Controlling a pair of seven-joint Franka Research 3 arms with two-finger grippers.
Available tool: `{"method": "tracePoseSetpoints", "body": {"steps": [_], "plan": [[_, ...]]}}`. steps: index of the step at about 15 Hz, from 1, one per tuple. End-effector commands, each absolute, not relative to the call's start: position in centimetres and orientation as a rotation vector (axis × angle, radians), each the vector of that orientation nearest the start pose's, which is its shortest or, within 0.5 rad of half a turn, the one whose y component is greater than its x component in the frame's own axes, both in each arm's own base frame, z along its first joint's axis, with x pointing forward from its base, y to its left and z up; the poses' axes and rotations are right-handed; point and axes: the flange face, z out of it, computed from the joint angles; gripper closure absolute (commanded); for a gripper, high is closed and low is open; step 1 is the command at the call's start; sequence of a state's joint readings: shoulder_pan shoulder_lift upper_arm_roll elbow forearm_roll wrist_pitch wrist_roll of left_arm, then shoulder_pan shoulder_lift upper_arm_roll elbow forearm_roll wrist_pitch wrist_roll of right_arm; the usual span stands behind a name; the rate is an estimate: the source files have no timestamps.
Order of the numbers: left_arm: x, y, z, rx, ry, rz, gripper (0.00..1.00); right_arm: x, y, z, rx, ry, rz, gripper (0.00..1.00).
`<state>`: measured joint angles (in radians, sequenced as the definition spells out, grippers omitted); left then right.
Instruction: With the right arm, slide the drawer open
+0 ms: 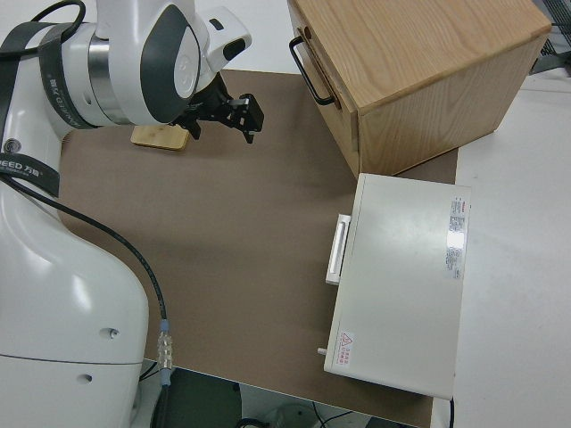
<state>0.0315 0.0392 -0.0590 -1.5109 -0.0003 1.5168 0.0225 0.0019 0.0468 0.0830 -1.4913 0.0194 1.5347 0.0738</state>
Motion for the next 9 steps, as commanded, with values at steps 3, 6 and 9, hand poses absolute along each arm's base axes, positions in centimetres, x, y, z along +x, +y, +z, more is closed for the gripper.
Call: {"method": "tracePoseSetpoints", "body": {"steps": [3, 6, 9], "plan": [[56.29, -1.35, 62.95, -3.126, 0.094, 0.062, 0.01, 56.75, 4.73, 63.5, -3.112, -0.037, 0.003, 0.011], [56.29, -1.35, 62.95, -3.126, 0.092, 0.062, 0.01, 56.74, 4.83, 63.5, -3.11, -0.035, 0.003, 0.011], [56.29, -1.35, 62.95, -3.126, 0.094, 0.062, 0.01, 56.89, 4.69, 63.24, -3.107, -0.03, 0.01, 0.017]]}}
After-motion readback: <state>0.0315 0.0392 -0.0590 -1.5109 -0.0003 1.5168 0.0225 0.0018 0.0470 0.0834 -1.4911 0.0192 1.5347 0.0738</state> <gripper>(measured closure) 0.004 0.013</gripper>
